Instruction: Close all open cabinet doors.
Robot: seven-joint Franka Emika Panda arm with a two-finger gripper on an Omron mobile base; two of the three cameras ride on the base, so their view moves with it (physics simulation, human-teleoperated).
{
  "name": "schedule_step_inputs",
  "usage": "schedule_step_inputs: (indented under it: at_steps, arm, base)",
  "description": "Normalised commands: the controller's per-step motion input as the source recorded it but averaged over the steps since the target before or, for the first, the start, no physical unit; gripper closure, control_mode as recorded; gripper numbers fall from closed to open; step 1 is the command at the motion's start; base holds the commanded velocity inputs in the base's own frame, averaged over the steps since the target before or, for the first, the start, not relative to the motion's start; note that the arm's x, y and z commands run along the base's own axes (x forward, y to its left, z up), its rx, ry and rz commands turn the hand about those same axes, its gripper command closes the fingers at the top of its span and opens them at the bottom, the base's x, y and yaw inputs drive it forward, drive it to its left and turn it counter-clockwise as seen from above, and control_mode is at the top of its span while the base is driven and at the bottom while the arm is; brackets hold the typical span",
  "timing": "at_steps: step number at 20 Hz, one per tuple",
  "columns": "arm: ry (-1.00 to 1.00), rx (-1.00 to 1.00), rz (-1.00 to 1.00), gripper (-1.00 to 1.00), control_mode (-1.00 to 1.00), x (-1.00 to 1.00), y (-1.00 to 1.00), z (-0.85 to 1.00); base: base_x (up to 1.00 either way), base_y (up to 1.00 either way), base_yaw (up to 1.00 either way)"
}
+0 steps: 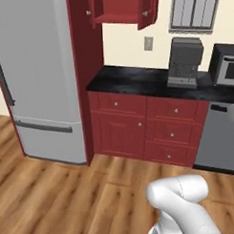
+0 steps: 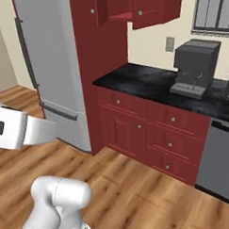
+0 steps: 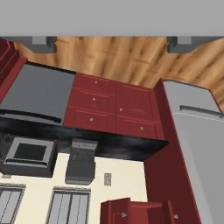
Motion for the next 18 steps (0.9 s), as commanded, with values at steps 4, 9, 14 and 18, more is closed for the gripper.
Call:
schedule_step_inputs:
  at_steps: [4,9,14,18]
  arm:
    - [0.00,0.00,0.00,-1.00,1.00,0.00,0.00,0.00]
    - [0.00,0.00,0.00,-1.00,1.00,0.00,0.00,0.00]
    - [0.00,0.00,0.00,-1.00,1.00,0.00,0.00,0.00]
    - [0.00,0.00,0.00,-1.00,1.00,0.00,0.00,0.00]
  base:
    - [1.00,0.36,-0.19]
    - [1.00,0.63,-0.31]
    - [1.00,0.73,-0.33]
    - [1.00,0.47,-0.32]
